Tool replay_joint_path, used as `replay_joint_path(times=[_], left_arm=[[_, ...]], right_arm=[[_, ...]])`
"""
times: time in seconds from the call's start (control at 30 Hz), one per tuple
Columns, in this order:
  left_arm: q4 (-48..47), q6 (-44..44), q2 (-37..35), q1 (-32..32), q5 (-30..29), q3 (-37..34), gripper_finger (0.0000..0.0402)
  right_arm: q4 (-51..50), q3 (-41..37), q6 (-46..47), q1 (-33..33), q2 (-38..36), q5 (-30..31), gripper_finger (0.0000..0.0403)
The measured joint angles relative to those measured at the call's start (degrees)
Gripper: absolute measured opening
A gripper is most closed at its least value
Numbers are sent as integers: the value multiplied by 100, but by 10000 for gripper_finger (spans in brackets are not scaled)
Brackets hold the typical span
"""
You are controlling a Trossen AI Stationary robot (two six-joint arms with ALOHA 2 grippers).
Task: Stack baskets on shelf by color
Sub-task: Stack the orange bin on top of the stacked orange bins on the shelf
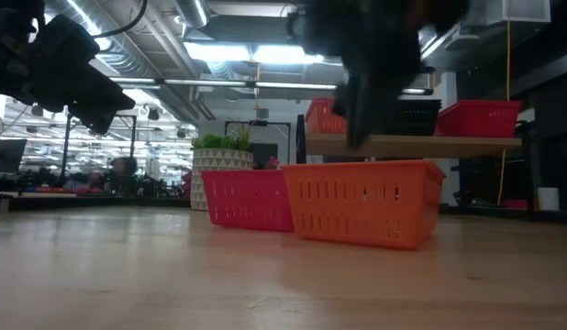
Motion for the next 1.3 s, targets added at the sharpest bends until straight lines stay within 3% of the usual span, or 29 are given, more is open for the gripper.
replay_joint_path(times=[0.1,0.3,0.47,0.77,0.83,1.03,1.17,1.3], left_arm=[[0,0,0,0,0,0,125],[0,-1,0,0,0,0,125],[0,1,0,0,0,0,125],[0,-1,0,0,0,0,125],[0,0,0,2,0,0,125],[0,-1,0,0,-2,0,125],[0,-1,0,2,-2,0,125],[0,1,0,1,-2,0,125]], right_arm=[[120,-398,345,-3,0,603,106],[132,-1063,715,2,0,859,106],[-981,-1124,451,-2,0,1430,106],[-2745,-1103,-52,-157,0,3384,106],[-2827,-1103,-37,-208,0,3579,106],[-2957,-744,-18,-219,-90,2860,106],[-3110,-343,175,-13,-233,2474,106],[-3086,-193,458,329,-447,1719,106]])
